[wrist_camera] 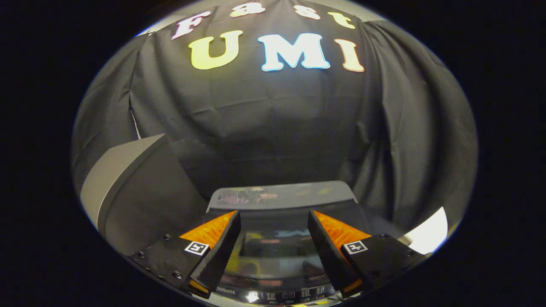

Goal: Put the clothes into the washing machine and then close the washing machine lid.

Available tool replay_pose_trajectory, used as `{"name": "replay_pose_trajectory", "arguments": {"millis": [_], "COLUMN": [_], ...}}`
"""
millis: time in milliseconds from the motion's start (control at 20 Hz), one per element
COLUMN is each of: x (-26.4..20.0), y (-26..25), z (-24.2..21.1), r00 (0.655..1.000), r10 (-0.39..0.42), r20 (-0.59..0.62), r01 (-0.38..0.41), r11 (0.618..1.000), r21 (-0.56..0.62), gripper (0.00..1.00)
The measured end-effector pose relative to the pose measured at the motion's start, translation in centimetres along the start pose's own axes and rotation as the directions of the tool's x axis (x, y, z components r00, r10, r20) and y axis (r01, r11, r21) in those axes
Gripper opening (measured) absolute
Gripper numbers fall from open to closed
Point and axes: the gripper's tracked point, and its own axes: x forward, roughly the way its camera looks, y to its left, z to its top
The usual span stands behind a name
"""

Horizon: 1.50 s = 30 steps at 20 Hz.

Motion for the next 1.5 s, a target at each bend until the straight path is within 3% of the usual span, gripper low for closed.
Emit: {"name": "replay_pose_trajectory", "arguments": {"millis": [300, 800, 950, 1250, 1500], "x": [-8.2, -24.3, -27.2, -33.9, -38.0], "y": [0.3, 1.0, 1.0, 2.1, 3.5], "z": [-6.8, -16.2, -17.0, -15.4, -14.6], "r00": [0.999, 0.976, 0.958, 0.875, 0.806], "r10": [0.007, 0.06, 0.064, 0.122, 0.16], "r20": [0.033, 0.211, 0.281, 0.469, 0.57], "r01": [-0.007, -0.062, -0.062, -0.043, -0.079], "r11": [1.0, 0.998, 0.998, 0.984, 0.983], "r21": [0.023, 0.004, -0.014, -0.175, -0.165], "gripper": [0.98, 0.98, 0.98, 0.98, 0.98]}}
